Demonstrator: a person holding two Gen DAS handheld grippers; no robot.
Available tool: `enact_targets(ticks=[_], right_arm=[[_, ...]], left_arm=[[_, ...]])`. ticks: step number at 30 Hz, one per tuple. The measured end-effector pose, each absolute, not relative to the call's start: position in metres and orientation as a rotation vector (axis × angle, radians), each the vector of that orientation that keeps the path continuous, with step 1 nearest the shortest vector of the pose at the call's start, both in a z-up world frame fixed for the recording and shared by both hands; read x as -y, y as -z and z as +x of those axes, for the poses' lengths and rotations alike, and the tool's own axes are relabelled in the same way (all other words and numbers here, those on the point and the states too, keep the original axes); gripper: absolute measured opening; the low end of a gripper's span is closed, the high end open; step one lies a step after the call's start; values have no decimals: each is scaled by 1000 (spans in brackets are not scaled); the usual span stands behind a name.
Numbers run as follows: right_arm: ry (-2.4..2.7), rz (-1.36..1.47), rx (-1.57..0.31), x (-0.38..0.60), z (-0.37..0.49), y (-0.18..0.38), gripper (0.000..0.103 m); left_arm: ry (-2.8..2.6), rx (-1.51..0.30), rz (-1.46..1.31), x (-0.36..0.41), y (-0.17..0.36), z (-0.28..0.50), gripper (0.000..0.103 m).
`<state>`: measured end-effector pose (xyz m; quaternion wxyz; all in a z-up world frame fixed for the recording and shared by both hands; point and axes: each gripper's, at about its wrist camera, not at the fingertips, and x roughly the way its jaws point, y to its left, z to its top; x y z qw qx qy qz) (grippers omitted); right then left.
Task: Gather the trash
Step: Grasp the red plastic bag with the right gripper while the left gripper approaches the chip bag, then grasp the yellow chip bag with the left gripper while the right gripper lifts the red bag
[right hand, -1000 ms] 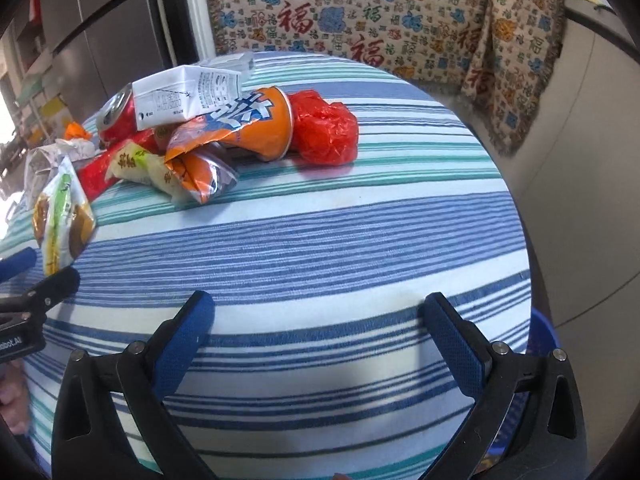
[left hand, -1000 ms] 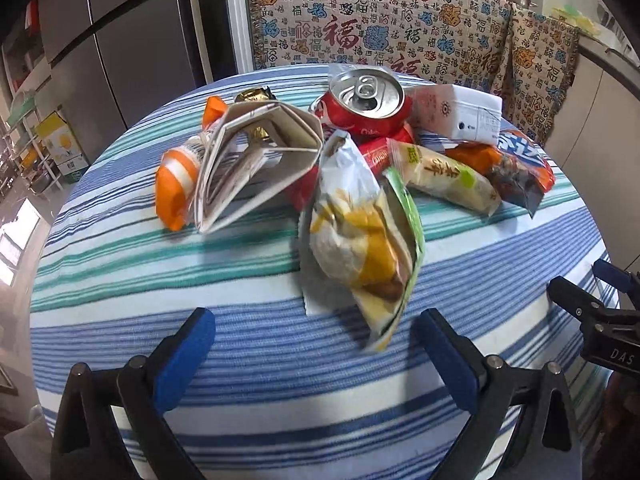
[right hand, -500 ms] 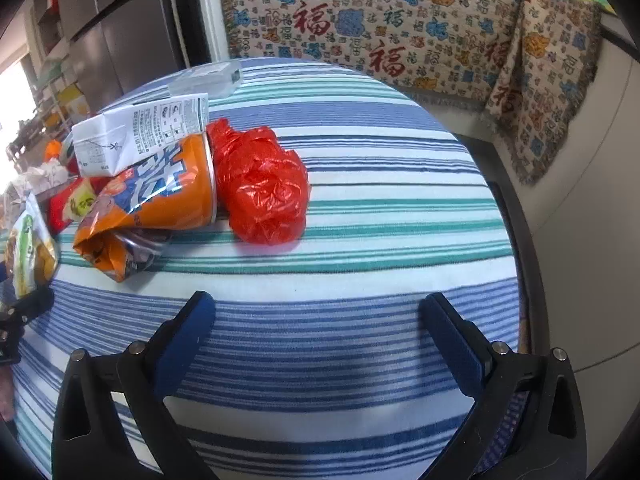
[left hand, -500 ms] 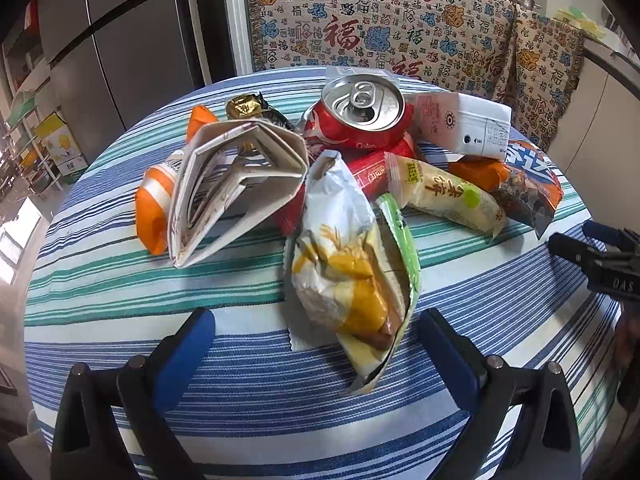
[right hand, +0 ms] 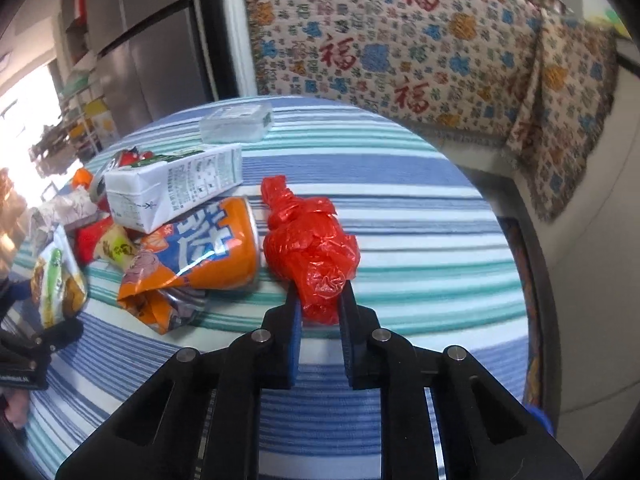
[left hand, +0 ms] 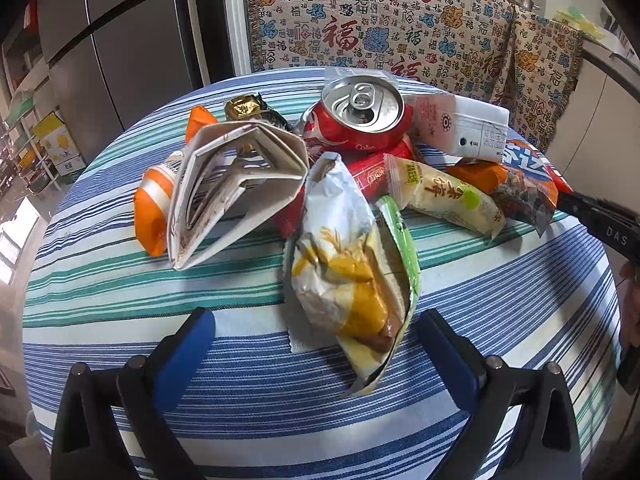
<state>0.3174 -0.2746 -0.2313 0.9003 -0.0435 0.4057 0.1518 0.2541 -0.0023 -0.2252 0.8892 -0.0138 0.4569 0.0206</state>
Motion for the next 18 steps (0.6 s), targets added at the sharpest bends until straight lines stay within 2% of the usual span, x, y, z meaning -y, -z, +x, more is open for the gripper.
enact_targets(ticks=[4, 6, 7, 8, 9, 10, 13, 15, 17, 18], right_arm=[[-230, -46, -913, 291, 288, 235, 16], [-217, -64, -944, 290, 268, 235, 16], [-223, -59, -956, 289, 260, 235, 16], [-237, -46, -966, 288, 251, 235, 16], [-255, -37, -975, 288, 243, 235, 16], [-277, -30, -983, 287, 237, 234, 16], [-365, 1, -1020, 283, 222, 234, 16], [-421, 39, -1052, 283, 217, 233, 17], [-486, 69, -1090, 283, 215, 231, 23], [-502, 72, -1090, 284, 213, 227, 30]], left_arm=[[37, -913, -77, -7, 219, 244, 102], [65, -881, -76, -8, 212, 239, 96], [78, -870, -67, -7, 209, 236, 87], [88, -863, -53, -6, 207, 234, 71], [96, -858, -37, -4, 205, 232, 63], [106, -857, -19, -2, 204, 230, 40], [151, -878, -10, -1, 201, 220, 33], [186, -905, -9, -5, 199, 208, 32], [226, -934, -4, -5, 198, 195, 35], [237, -943, 0, -6, 196, 189, 36]])
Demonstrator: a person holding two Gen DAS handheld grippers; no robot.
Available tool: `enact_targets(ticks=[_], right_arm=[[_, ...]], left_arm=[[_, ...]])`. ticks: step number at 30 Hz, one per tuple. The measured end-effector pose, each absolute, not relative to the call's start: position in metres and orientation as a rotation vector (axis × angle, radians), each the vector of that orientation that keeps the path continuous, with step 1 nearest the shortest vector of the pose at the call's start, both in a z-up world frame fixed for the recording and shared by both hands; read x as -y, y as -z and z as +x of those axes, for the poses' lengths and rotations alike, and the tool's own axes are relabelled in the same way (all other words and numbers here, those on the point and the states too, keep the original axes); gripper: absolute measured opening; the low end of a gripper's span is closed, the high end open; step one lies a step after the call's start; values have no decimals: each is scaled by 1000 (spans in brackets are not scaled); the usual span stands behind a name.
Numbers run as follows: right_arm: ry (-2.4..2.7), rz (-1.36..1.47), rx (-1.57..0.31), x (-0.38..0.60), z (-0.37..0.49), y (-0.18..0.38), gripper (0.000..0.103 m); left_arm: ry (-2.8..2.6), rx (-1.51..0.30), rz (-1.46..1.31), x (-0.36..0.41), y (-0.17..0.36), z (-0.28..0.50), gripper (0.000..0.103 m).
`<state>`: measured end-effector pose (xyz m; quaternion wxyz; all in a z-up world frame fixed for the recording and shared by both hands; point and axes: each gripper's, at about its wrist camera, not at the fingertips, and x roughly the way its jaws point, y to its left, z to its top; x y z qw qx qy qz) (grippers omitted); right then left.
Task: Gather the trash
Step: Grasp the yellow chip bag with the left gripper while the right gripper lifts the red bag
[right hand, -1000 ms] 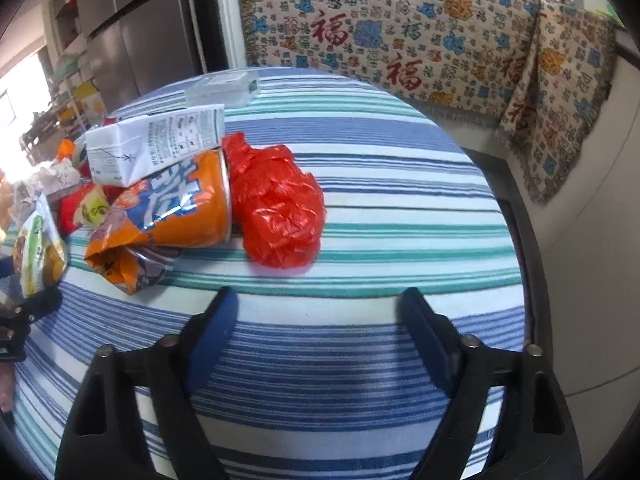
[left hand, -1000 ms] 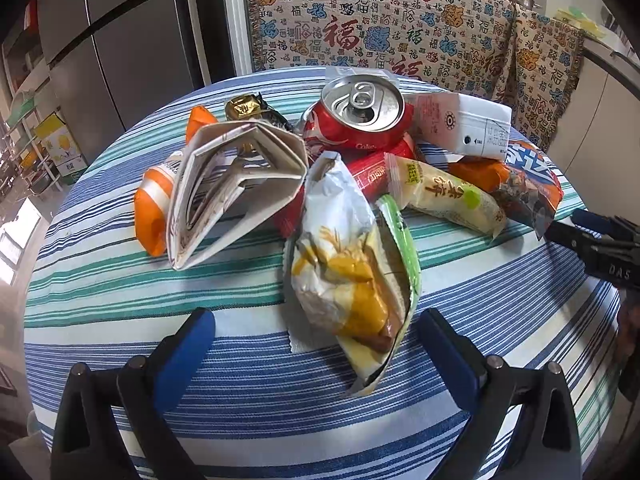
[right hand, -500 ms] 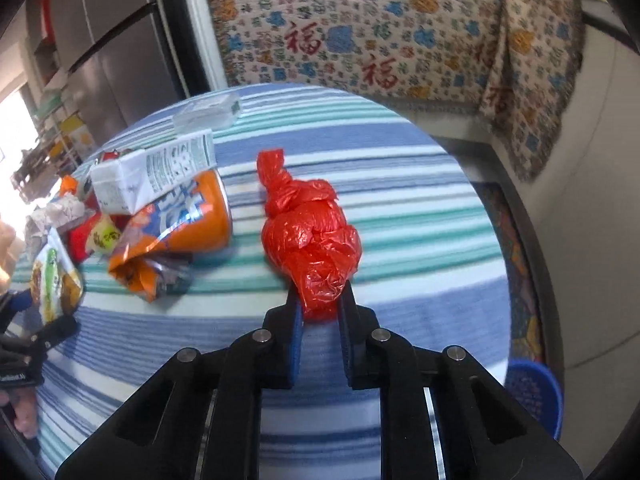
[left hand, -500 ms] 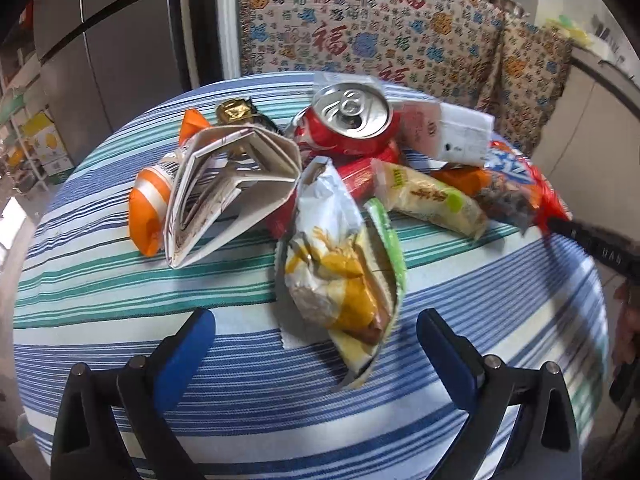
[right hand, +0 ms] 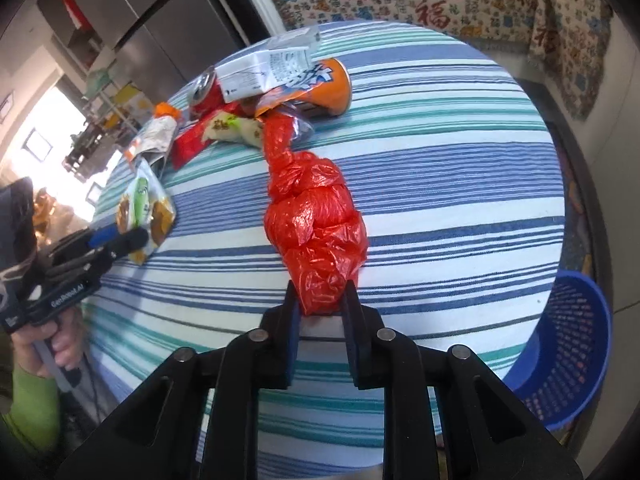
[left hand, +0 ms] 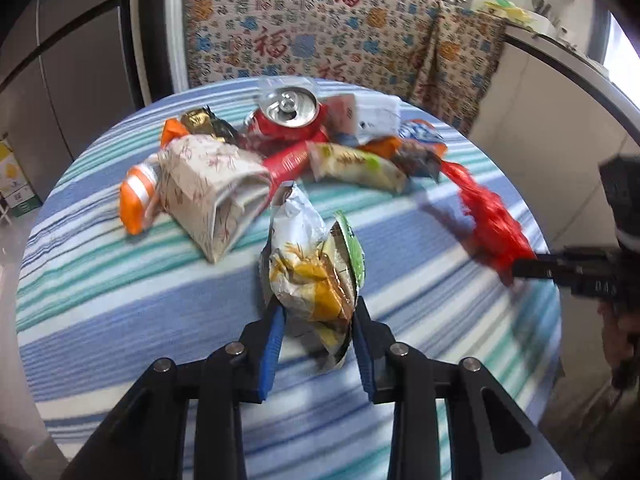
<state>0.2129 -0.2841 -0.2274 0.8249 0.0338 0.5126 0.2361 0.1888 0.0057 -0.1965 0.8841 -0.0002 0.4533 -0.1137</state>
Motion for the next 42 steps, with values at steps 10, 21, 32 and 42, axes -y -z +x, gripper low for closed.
enact_targets(ticks=[10, 21, 32, 42], right_arm=[[-543, -22, -994, 270, 218, 198, 67], [-525, -67, -940, 256, 219, 195, 35], [-422, 165, -905, 351, 207, 182, 35], [-42, 239, -938, 507, 201, 191, 36]], left_arm=[[210, -954, 11, 6, 197, 199, 69], [205, -942, -54, 7, 192, 197, 24], [385, -882, -55, 92, 162, 188, 23], [659, -902, 1, 243, 155, 211, 23]])
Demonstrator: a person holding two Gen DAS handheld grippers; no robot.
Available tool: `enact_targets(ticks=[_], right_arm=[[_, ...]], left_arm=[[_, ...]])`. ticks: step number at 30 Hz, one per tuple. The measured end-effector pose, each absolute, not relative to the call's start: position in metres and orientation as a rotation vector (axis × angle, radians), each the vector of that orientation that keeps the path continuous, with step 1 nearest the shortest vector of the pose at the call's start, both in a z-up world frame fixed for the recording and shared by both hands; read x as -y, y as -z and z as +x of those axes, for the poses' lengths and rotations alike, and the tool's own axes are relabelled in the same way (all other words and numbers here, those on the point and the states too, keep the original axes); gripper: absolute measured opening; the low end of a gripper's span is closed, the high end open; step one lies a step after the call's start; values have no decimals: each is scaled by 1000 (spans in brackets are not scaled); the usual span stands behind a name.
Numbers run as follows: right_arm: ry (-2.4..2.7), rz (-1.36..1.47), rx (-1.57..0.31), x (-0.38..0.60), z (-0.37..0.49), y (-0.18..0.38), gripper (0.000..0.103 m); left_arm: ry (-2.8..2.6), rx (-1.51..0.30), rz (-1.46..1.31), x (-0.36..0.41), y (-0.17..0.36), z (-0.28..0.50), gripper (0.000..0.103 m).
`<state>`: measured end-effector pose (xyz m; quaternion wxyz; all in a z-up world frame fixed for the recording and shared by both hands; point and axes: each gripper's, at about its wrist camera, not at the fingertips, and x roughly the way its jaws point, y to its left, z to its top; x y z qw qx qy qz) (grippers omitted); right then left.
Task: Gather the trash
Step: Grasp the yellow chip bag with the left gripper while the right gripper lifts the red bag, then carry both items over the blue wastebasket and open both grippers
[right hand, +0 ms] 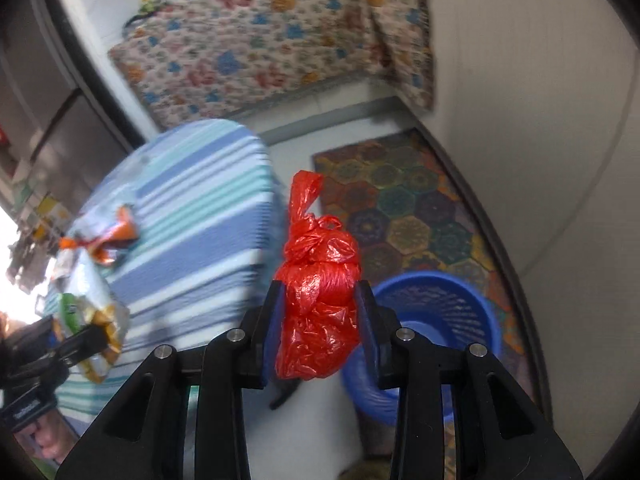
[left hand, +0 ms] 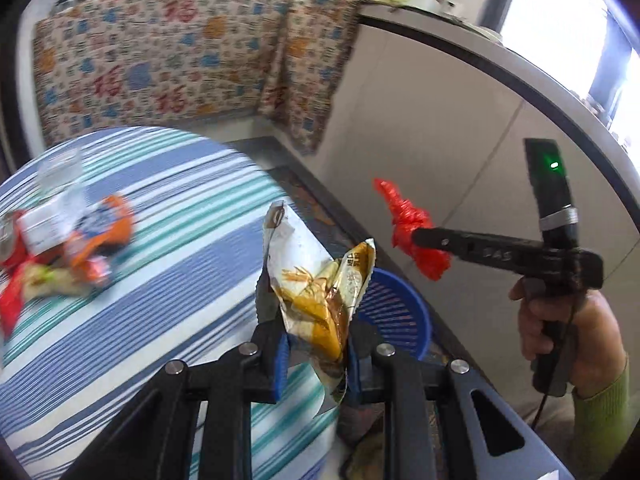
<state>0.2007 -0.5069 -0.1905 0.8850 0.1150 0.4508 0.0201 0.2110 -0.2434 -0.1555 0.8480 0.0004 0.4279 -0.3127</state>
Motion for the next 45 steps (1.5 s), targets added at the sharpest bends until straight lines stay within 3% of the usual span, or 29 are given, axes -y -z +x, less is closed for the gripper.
enact_targets(ticks=[8, 21, 24, 25, 26, 29, 33, 39, 45], right_arm=[[84, 282, -982, 579, 193, 235, 36], [152, 364, -1004, 620, 192, 250, 37], [158, 387, -993, 626, 191, 250, 48], [155, 403, -988, 628, 189, 249, 59], [152, 415, -980, 630, 189, 249, 61], [164, 422, -963, 634, 187, 244, 61], [185, 403, -917, 635, 185, 230, 61], [229, 305, -804, 612, 186, 202, 75], [98, 184, -722, 536, 191, 177, 79]], left_arm=[[766, -994, 57, 367, 205, 231, 23], [787, -1081, 143, 439, 270, 248, 24], [790, -1099, 173, 450, 282, 253, 30], [787, -1115, 187, 454, 288, 255, 44], [771, -1118, 194, 457, 292, 258, 54], [748, -1112, 172, 459, 296, 267, 56], [739, -1084, 125, 449, 282, 269, 56], [732, -970, 42, 399, 228, 236, 56], [646, -896, 46, 319, 189, 195, 63]])
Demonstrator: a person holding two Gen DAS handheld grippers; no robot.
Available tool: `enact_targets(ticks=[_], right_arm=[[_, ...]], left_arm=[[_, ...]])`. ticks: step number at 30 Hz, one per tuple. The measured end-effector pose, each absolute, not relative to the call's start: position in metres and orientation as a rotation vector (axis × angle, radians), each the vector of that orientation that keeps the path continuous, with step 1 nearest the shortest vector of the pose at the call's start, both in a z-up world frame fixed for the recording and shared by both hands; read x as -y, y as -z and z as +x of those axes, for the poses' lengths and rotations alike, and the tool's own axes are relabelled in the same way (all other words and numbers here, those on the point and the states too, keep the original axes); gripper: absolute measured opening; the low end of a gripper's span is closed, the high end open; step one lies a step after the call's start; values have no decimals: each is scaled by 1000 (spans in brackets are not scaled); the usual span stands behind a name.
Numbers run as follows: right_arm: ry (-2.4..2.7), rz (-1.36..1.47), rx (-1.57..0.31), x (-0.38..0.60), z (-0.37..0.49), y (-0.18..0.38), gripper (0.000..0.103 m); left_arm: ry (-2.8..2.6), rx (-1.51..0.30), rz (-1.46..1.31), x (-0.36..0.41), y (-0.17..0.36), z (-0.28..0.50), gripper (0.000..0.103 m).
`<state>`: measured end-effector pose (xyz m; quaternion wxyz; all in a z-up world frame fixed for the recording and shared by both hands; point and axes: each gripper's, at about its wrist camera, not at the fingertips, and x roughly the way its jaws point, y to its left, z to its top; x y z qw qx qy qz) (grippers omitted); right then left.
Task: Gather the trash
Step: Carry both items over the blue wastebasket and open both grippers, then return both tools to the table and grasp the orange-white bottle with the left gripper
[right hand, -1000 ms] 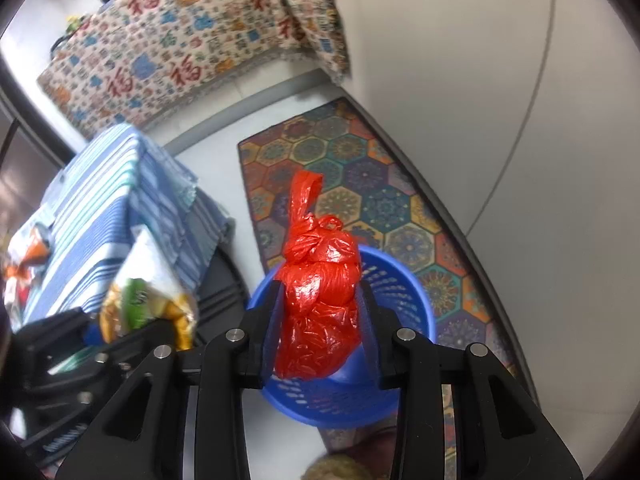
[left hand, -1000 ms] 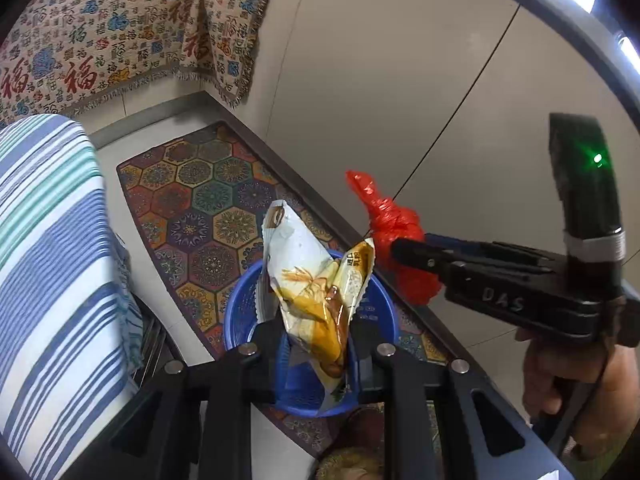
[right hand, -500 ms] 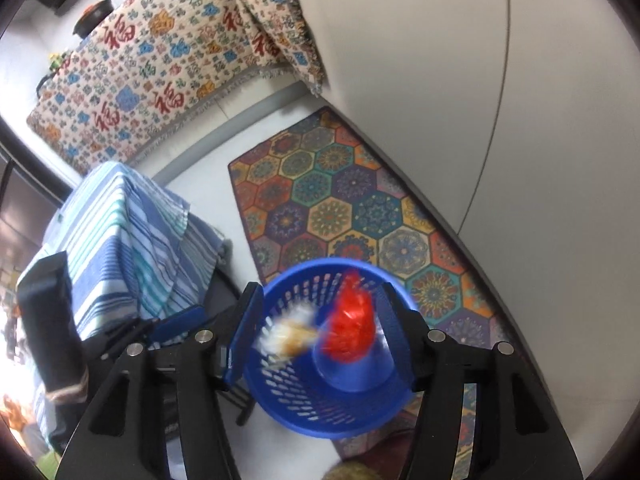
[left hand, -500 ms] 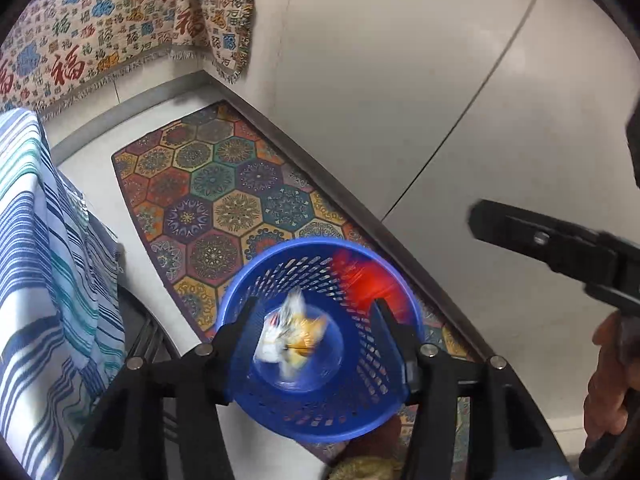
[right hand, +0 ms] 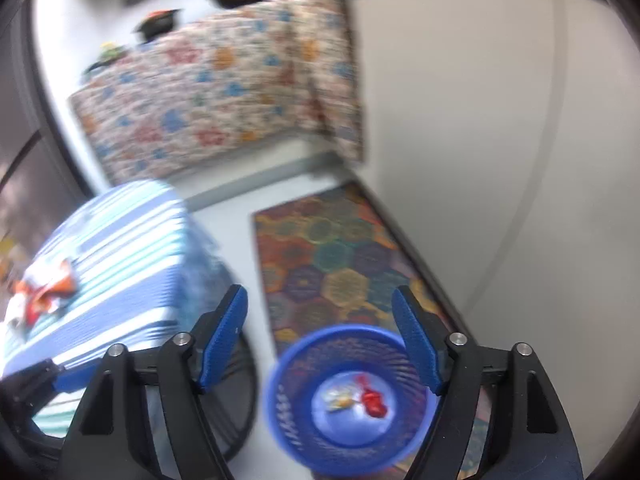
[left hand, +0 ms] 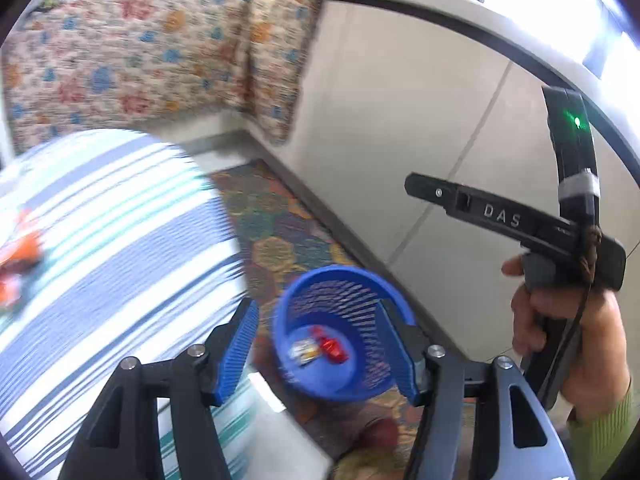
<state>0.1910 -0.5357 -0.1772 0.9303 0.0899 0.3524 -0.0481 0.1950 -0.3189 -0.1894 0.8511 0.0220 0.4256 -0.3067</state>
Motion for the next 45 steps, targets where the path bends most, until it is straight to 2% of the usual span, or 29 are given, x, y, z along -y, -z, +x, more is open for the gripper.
enact_targets(ticks=[10, 19, 25, 28, 30, 32, 38, 45], right_arm=[[-334, -17, -836, 340, 198, 200, 80], [-446, -145, -901, 254, 201, 231, 80], [-445, -185, -912, 228, 212, 241, 83], [-435, -212, -909, 222, 215, 243, 90], [-431, -209, -911, 218, 217, 244, 94], [-433, -212, -911, 217, 218, 244, 97], [-434, -217, -907, 215, 223, 245, 100], [-435, -217, -907, 215, 223, 245, 101]], left_arm=[[278, -902, 44, 146, 195, 174, 63], [42, -959, -3, 24, 214, 176, 63], [3, -945, -43, -9, 213, 187, 64], [-18, -941, -18, -22, 214, 188, 64], [-30, -936, -7, -33, 215, 187, 71], [-43, -930, -10, -49, 216, 189, 72], [-44, -928, -9, -81, 218, 219, 72], [32, -883, 98, -75, 209, 250, 70]])
